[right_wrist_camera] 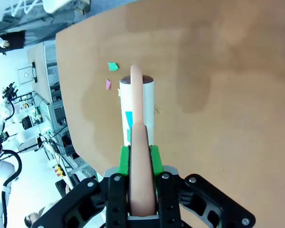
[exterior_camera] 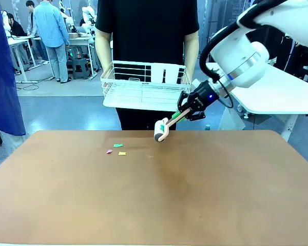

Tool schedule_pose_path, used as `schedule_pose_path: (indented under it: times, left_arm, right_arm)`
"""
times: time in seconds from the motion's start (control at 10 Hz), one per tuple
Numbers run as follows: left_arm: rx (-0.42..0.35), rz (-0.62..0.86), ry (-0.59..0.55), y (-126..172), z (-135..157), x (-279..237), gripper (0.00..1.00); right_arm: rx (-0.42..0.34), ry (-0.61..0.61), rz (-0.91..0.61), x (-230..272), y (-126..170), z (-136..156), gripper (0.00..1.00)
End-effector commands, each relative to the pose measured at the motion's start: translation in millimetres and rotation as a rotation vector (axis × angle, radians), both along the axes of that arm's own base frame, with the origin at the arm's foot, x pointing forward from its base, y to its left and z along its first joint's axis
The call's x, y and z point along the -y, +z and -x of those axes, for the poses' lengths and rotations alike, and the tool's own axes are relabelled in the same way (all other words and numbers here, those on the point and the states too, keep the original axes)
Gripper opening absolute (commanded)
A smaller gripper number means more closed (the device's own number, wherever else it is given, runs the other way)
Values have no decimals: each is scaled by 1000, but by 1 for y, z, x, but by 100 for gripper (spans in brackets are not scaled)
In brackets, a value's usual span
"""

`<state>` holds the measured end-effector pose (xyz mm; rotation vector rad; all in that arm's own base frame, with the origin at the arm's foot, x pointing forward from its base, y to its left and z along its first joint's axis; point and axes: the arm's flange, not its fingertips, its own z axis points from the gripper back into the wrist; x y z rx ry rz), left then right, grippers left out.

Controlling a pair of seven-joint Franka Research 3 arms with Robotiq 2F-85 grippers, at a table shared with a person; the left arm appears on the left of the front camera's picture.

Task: Clean the table.
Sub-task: Clean the table with the Lint Roller when the human lifts the Dish drying rack.

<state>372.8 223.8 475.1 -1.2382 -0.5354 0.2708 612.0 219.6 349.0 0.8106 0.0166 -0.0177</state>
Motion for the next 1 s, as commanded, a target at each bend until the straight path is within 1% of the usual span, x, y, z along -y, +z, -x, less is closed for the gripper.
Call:
schedule_pose_path:
  times: [0.0,0.1,0.3,0.5,0.6,0.9]
  left_arm:
    - [6,0,5,2,1,-2,100]
    - [6,0,5,2,1,-2,100]
    - [6,0,5,2,1,-2,100]
    - [6,0,5,2,1,-2,100]
    - [6,0,5,2,1,-2,100]
    - [6,0,5,2,1,-2,100]
  right_arm:
    - [-64,12,20,-19,-13,-22,21]
    - [-75,26,17,-26,-25,-25,21]
    - [-99,15,24,-33,-39,-32,21]
    - [-94,6,14,-39,-45,-35,21]
    - [-79,-3,25,-43,-49,-35,21]
    - [-92,38,-1,-60,-69,-24,21]
